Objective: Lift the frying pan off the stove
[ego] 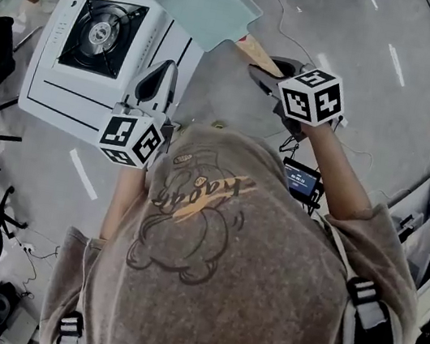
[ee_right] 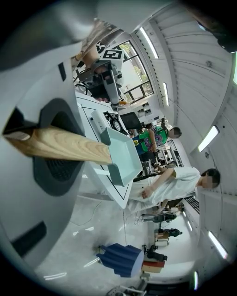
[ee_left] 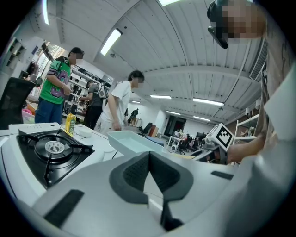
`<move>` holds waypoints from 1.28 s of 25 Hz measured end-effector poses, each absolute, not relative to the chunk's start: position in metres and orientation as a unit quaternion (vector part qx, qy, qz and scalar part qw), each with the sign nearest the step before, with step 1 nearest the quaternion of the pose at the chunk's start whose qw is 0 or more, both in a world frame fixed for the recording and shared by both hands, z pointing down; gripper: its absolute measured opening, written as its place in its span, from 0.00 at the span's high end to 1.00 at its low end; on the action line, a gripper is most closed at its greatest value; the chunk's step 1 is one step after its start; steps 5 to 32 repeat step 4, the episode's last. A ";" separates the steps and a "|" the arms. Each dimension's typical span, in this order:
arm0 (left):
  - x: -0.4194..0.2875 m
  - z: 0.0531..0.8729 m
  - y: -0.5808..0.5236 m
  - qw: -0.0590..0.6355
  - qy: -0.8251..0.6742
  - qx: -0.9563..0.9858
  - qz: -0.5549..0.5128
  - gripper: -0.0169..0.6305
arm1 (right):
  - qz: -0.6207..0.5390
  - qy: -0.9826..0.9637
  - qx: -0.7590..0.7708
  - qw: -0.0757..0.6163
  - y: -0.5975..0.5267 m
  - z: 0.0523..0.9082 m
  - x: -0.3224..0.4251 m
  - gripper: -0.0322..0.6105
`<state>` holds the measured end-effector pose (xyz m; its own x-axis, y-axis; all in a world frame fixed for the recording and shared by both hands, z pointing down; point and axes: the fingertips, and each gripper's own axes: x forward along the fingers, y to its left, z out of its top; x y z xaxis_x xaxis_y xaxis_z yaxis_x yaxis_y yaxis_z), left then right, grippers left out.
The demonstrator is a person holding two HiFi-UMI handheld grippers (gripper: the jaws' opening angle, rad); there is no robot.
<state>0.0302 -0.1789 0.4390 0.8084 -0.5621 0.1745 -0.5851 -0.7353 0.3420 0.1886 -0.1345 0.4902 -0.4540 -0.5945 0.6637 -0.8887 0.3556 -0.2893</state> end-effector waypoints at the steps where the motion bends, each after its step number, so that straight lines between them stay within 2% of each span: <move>1: 0.030 0.440 -0.178 0.193 -0.309 0.931 0.030 0.96 | 0.320 -0.791 0.468 0.229 -0.134 0.491 0.188 0.80; 32: 0.028 0.443 -0.176 0.194 -0.312 0.930 0.031 0.96 | 0.320 -0.794 0.464 0.229 -0.134 0.493 0.185 0.80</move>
